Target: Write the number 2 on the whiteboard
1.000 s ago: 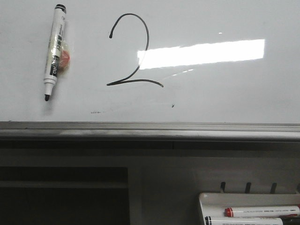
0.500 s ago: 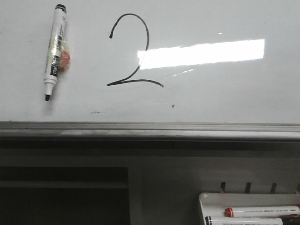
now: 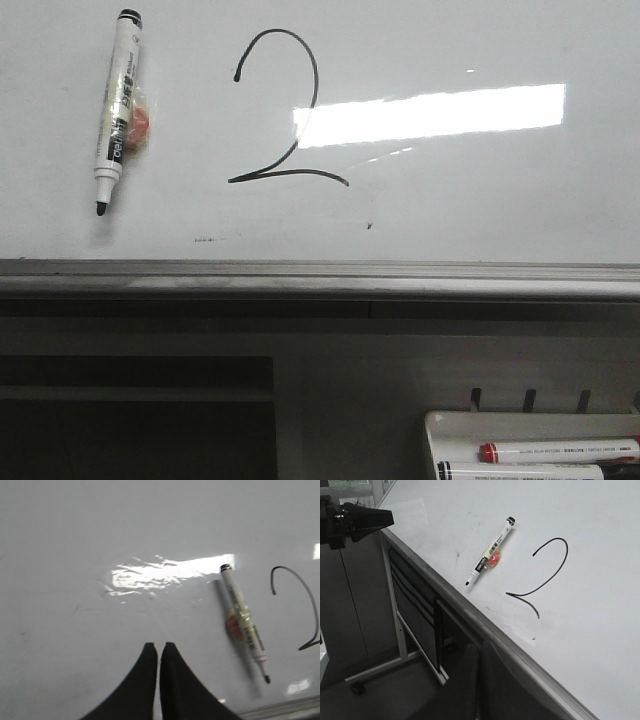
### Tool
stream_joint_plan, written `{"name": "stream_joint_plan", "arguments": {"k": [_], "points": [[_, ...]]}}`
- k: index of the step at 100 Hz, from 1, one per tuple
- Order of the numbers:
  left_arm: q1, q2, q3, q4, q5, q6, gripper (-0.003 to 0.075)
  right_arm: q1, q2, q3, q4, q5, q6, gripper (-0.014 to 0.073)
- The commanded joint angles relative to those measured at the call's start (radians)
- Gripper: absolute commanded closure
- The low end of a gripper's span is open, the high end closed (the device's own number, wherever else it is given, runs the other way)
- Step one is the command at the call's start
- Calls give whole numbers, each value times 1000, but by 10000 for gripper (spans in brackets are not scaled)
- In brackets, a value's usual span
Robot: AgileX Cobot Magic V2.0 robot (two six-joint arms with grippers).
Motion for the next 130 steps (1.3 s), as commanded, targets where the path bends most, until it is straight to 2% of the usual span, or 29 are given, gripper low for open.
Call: {"name": "stream_joint_plan", "arguments": {"k": [1,20,36,130], "points": [[63,-20,-15,6,-10,-1,741,-8,10,-25,0,-77,-2,645],[171,-115,57,6,79,-1,741,-8,10,-25,0,-77,-2,645],[200,-148,55,8,335,-1,741,-8,10,-25,0,-77,-2,645],[205,-148,55,8,328,-1,741,-8,10,-25,0,-77,-2,645]]}}
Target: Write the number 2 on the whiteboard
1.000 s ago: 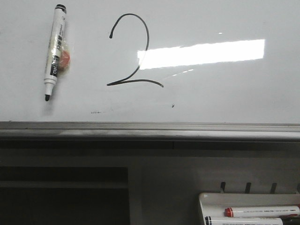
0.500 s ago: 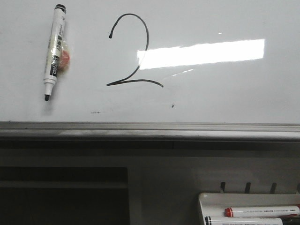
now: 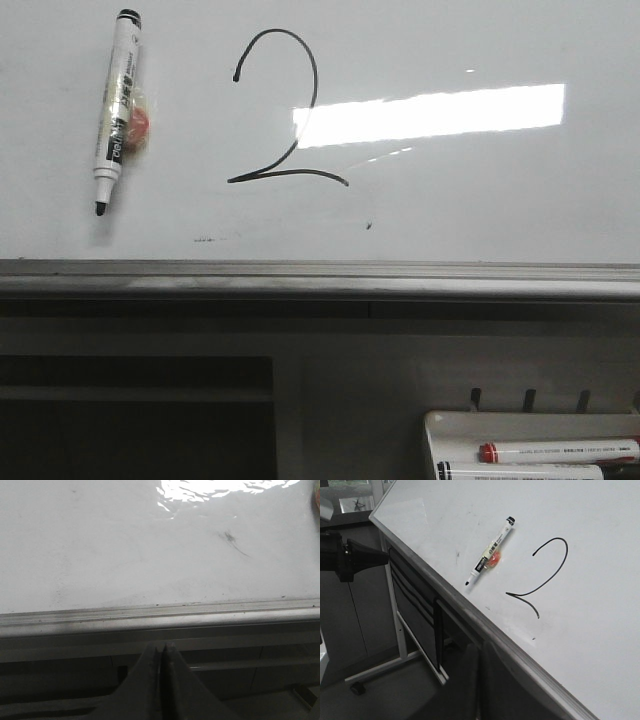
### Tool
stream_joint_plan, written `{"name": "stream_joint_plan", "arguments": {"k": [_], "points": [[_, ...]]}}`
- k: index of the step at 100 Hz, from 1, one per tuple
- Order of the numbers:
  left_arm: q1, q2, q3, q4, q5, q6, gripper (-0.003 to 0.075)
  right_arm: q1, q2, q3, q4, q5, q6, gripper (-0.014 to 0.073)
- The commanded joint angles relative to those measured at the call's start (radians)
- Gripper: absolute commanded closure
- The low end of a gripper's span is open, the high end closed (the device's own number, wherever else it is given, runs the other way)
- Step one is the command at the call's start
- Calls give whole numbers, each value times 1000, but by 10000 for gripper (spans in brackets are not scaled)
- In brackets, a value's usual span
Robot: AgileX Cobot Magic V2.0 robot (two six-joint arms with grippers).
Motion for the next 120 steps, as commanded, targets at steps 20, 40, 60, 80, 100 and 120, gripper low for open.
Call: {"name": "stream_joint_plan", "arguments": {"k": [20,40,60,80,100,120], "points": [[2,-28,11,-4,-63,-1,741,-12,10,-25,-78,-120,-2,645],[2,-28,11,-4,-63,-1,741,-222,-1,56,-114,-375,0,645],[2,-28,11,-4,-63,-1,741,-591,-5,240,41,-641,37,645],[2,-28,11,-4,-63,-1,741,-813,-51,370,50,-645,39,645],[2,-28,11,-4,-63,-1,741,-916,-227,415,52,-428,39,645],[2,-28,11,-4,-65,-1,741,-979,-289,417,52,-135,39,645]]}}
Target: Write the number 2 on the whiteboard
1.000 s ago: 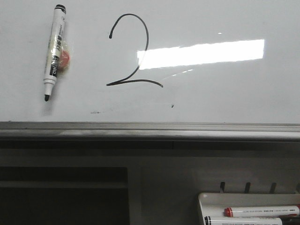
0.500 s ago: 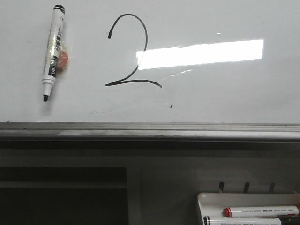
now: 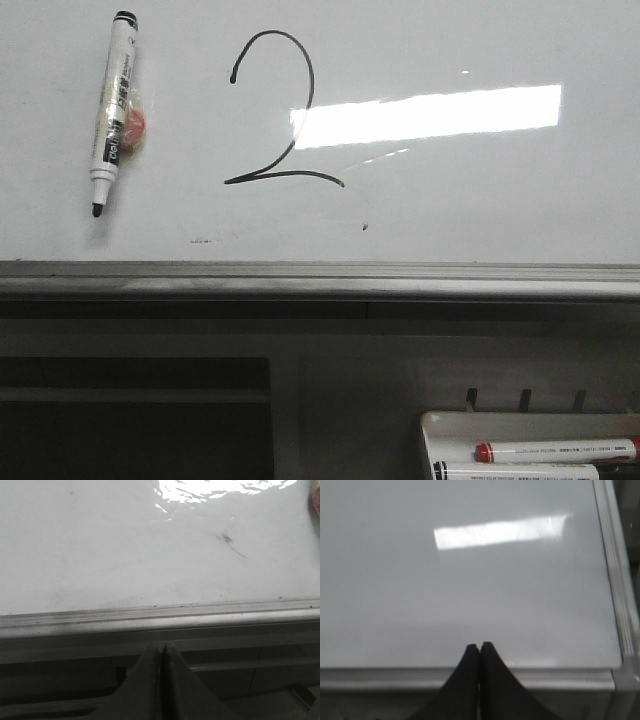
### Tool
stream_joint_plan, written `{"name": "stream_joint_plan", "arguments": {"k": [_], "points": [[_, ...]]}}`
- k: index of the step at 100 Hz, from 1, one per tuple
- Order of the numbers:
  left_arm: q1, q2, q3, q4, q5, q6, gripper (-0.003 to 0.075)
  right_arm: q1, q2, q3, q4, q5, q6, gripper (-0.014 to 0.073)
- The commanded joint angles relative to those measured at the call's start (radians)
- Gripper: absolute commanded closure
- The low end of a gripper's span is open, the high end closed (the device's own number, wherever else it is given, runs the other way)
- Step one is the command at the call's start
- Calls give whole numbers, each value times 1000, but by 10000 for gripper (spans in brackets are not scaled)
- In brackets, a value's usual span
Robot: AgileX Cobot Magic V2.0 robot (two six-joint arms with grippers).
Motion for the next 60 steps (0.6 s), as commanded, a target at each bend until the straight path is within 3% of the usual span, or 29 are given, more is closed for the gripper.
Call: {"name": "stream_joint_plan", "arguments": {"k": [1,9,60], "points": [[2,-28,11,-4,-67,-1,741,-18,-24,24,2,50,1,645],[2,-28,11,-4,-67,-1,741,-18,-24,24,2,152,1,645],[2,-28,11,-4,-72,-1,741,-18,-24,24,10,143,1,645]]}}
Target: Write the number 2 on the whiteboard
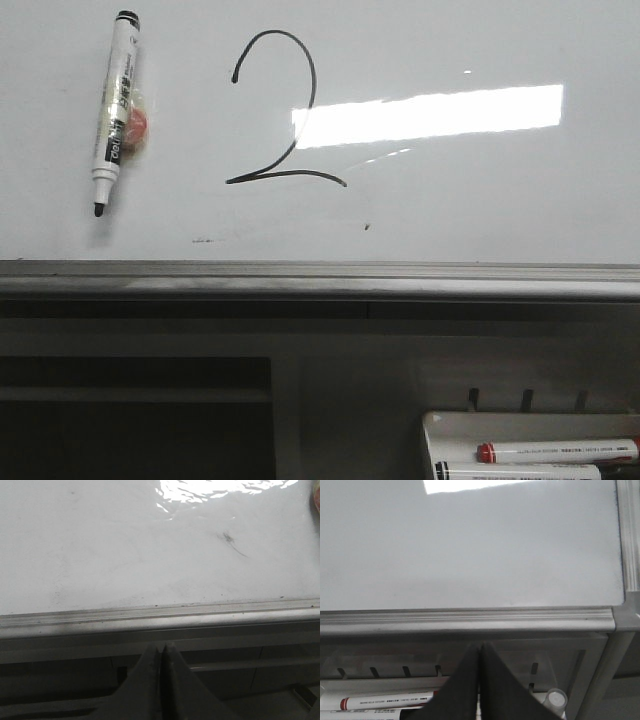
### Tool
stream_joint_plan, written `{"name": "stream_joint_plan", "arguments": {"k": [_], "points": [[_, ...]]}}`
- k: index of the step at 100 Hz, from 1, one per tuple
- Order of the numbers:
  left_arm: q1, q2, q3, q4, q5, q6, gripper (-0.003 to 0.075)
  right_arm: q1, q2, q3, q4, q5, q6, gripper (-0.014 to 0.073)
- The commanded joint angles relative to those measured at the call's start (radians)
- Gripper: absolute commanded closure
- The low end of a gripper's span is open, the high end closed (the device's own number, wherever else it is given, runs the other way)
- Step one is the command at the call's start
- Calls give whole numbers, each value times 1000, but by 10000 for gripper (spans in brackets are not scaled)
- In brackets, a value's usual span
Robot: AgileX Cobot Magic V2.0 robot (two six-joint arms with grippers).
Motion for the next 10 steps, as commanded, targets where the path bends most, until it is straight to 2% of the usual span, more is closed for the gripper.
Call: {"name": "stream_joint_plan", "arguments": {"k": [1,10], "points": [[2,-28,11,-4,-72,-3,741,-4,-22,26,7,-18,-1,645],[2,-28,11,-4,-72,-3,741,-4,-22,26,7,-18,-1,645]]}}
